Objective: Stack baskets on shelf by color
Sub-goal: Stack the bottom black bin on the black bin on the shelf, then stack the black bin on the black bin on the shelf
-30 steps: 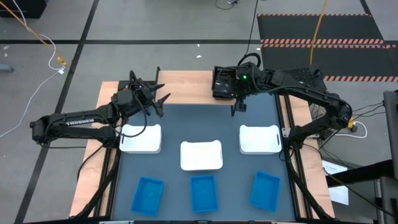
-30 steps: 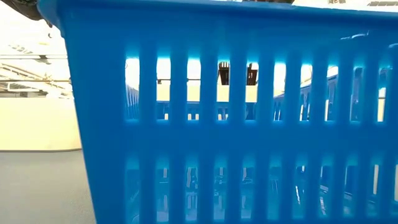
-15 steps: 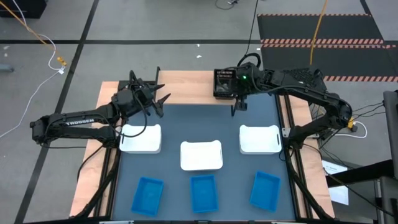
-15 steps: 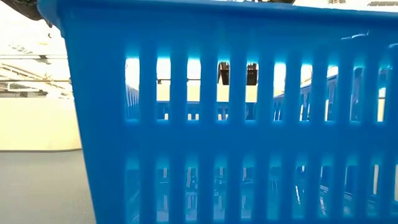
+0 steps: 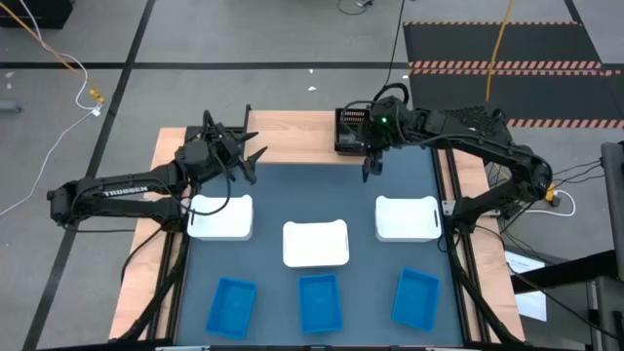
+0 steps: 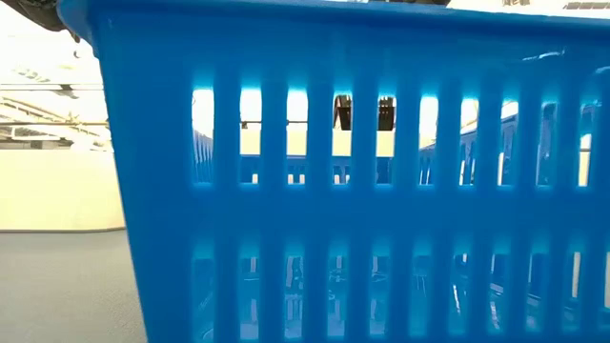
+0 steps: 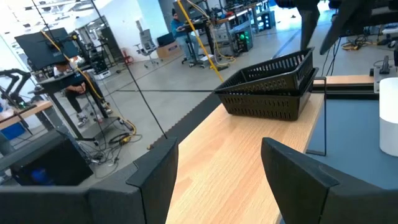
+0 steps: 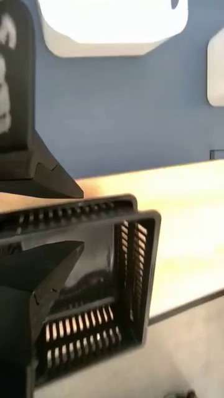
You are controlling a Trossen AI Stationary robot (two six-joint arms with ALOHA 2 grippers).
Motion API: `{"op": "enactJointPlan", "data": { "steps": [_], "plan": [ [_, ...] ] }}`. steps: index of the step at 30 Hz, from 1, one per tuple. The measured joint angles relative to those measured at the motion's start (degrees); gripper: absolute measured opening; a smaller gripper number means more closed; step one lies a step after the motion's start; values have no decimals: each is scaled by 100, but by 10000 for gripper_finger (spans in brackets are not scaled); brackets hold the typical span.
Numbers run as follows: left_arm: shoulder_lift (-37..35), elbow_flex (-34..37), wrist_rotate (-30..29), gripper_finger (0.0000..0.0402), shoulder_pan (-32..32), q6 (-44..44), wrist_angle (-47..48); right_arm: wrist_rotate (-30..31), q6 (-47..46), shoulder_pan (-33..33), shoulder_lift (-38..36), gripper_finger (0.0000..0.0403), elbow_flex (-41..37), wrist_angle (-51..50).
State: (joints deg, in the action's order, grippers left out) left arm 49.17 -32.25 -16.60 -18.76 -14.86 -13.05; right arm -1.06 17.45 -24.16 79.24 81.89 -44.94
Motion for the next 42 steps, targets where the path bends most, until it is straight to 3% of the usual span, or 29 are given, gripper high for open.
{"op": "enactJointPlan", "data": {
  "steps": [13, 21, 32, 42],
  "plan": [
    [2, 0, 0, 232, 0, 140, 78, 275, -404, 226, -476, 100, -79, 386],
    [1, 2, 0, 232, 0, 150, 114, 255, -481, 259, -463, 100, -931, 1012],
    [2, 0, 0, 232, 0, 123, 80, 290, -473, 366, -985, 100, -1009, 1649],
    [2, 0, 0, 232, 5, 293, 152, 382, -1005, 365, -1464, 100, -2431, 2837]
  ]
}}
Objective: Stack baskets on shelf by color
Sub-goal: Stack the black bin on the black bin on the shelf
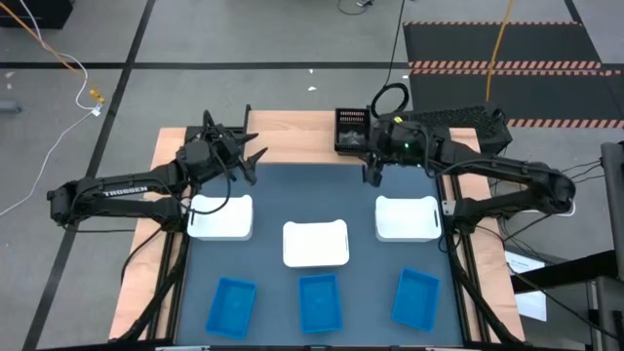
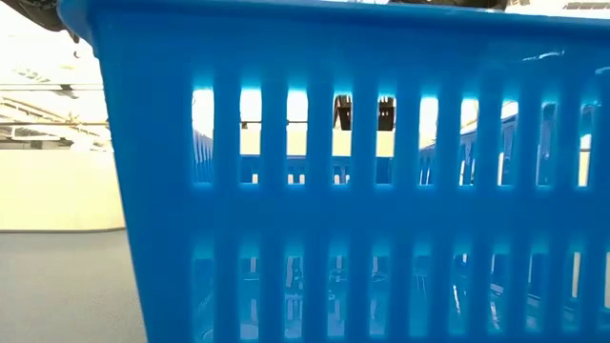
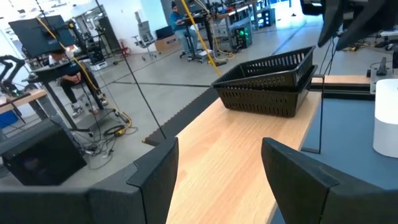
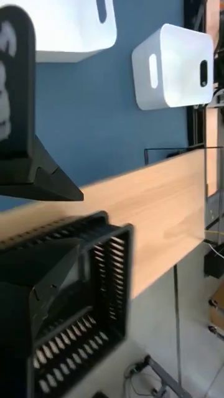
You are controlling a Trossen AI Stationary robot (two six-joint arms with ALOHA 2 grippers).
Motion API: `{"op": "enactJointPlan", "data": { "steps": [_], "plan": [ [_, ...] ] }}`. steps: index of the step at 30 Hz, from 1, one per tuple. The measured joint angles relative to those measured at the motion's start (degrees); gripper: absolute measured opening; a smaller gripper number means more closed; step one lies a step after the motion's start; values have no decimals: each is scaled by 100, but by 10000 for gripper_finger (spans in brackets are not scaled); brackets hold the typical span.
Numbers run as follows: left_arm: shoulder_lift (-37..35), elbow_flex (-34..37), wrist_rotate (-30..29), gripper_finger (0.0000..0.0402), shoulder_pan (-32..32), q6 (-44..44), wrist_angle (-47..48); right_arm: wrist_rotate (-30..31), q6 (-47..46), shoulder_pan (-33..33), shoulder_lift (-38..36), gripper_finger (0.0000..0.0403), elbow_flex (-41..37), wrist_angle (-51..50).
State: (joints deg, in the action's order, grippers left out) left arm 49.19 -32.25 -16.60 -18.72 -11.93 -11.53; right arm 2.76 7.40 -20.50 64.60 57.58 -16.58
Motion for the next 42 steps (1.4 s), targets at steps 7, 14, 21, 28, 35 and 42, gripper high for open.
{"op": "enactJointPlan", "data": {
  "steps": [7, 14, 21, 28, 35, 42],
  "plan": [
    [0, 1, 0, 232, 4, 11, 88, -1, -247, 227, -603, 100, -656, 792],
    [0, 2, 0, 232, 4, 62, 86, -59, -487, 458, -1202, 100, -751, 965],
    [0, 2, 0, 232, 4, 151, 94, -449, -749, 1108, -1242, 100, -1144, 2008],
    [0, 1, 0, 232, 10, 199, 234, -425, -819, 1827, -625, 100, -2522, 5125],
    [0, 2, 2, 232, 10, 384, 1044, 641, -416, 2241, 117, 100, -2437, 5550],
    [-1, 2, -249, 232, 10, 542, 1516, 1386, 179, 2532, 905, 100, -1119, 3673]
  ]
}}
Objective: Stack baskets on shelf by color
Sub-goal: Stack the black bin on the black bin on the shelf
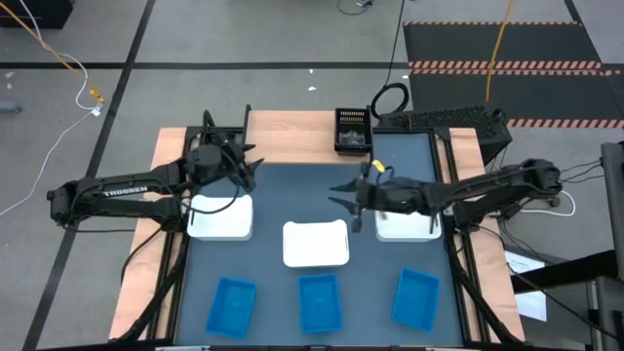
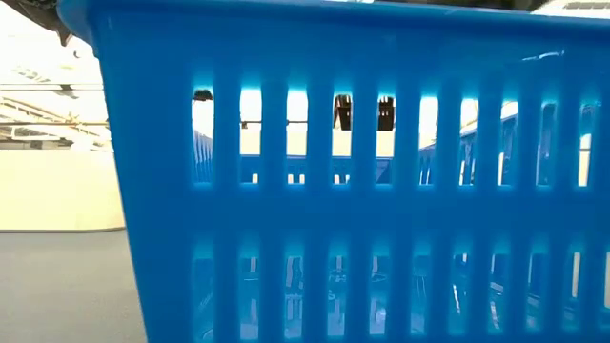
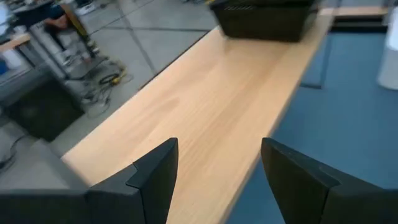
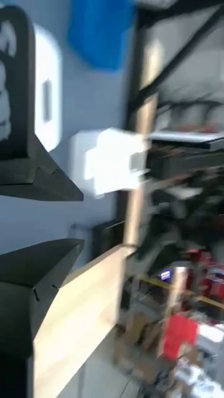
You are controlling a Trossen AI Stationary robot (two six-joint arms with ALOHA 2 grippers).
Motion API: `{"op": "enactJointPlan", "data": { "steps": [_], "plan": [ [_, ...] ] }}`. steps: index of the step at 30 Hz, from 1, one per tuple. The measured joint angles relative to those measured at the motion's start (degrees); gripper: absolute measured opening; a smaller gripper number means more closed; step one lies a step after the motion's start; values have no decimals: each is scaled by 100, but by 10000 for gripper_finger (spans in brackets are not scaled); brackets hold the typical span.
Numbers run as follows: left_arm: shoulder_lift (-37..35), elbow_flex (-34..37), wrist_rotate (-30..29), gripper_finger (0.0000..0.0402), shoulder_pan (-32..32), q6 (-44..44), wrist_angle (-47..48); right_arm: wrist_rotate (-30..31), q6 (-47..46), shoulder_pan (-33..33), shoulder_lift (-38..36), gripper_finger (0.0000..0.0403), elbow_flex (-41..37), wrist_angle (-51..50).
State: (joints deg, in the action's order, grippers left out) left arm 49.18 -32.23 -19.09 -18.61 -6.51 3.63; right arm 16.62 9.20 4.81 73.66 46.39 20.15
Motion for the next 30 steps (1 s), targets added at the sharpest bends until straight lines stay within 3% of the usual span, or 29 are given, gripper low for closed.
{"op": "enactJointPlan", "data": {
  "steps": [4, 8, 11, 16, 21, 25, 28, 30],
  "plan": [
    [-1, 0, -639, 232, -4, 672, 399, 610, 342, 138, 534, 100, 754, -962],
    [-8, 0, -1766, 232, -125, 1315, 989, 607, 537, 173, 846, 100, 1062, -1049],
    [-90, 0, -1962, 232, -385, 1732, 1144, 608, 520, 169, 900, 100, 1098, -962],
    [-267, -164, -1993, 232, -1114, 1965, 1176, 608, 482, 169, 900, 100, 1100, -665],
    [-178, -776, -1992, 232, -2257, 1566, 1136, 605, 539, 115, 900, 100, 1100, -289],
    [155, -1053, -1639, 227, -2925, 1714, 1208, 604, 444, 14, 902, 100, 1100, -169],
    [633, -1149, -1060, 207, -3114, 1987, 1151, 606, 354, -71, 900, 100, 1100, -154],
    [953, -1118, -987, 188, -3362, 2095, 1295, 610, 337, -93, 900, 100, 1100, -200]
  ]
}}
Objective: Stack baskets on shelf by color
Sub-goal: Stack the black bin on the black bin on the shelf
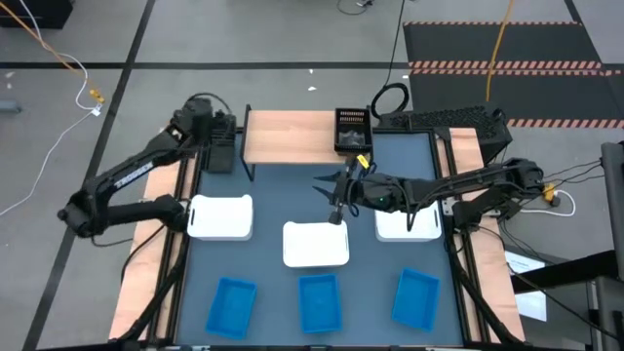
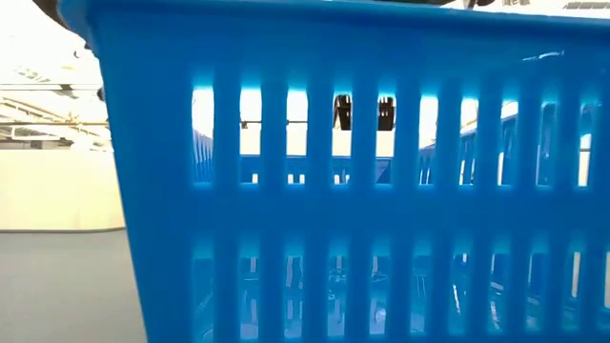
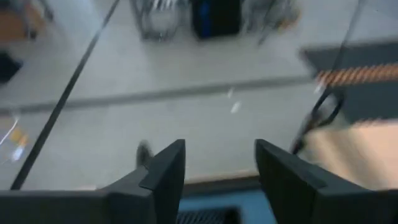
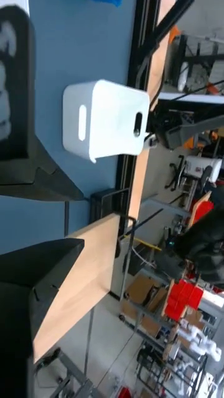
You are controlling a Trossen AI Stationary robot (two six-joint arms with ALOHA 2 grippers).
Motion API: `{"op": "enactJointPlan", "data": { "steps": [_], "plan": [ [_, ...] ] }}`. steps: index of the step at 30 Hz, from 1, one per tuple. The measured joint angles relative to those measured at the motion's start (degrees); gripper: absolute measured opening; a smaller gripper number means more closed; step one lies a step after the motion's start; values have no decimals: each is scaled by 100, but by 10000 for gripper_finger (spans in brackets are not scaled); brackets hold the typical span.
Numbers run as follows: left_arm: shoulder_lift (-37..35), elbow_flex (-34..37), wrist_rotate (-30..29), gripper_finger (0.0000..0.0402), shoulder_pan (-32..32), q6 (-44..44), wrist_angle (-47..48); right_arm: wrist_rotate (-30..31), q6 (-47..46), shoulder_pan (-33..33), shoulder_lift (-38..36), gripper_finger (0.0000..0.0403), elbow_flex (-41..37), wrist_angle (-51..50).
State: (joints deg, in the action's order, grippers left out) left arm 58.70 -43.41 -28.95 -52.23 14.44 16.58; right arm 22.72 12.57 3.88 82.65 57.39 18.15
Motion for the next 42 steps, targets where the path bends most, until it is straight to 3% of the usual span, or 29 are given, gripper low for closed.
{"op": "enactJointPlan", "data": {
  "steps": [7, 12, 18, 24, 33, 42],
  "plan": [
    [954, -214, 6, 127, -229, 408, 361, -4, -21, 8, 0, 100, 0, -3],
    [1563, -740, 32, 114, -385, 515, 1017, -4, -14, 8, 0, 100, 0, -83],
    [2142, -1564, 821, 113, -721, -483, 2234, -4, -114, 11, 0, 100, -1, -506],
    [2376, -2519, 925, 113, -753, -1089, 3402, -4, -137, 8, 0, 100, -2, -990],
    [2347, -2603, 817, 113, -527, 490, 4215, -4, -178, -5, 0, 100, -4, -1029],
    [2369, -2276, 287, 113, -327, 1415, 4138, -26, -390, 13, -2, 100, -4, -1295]
  ]
}}
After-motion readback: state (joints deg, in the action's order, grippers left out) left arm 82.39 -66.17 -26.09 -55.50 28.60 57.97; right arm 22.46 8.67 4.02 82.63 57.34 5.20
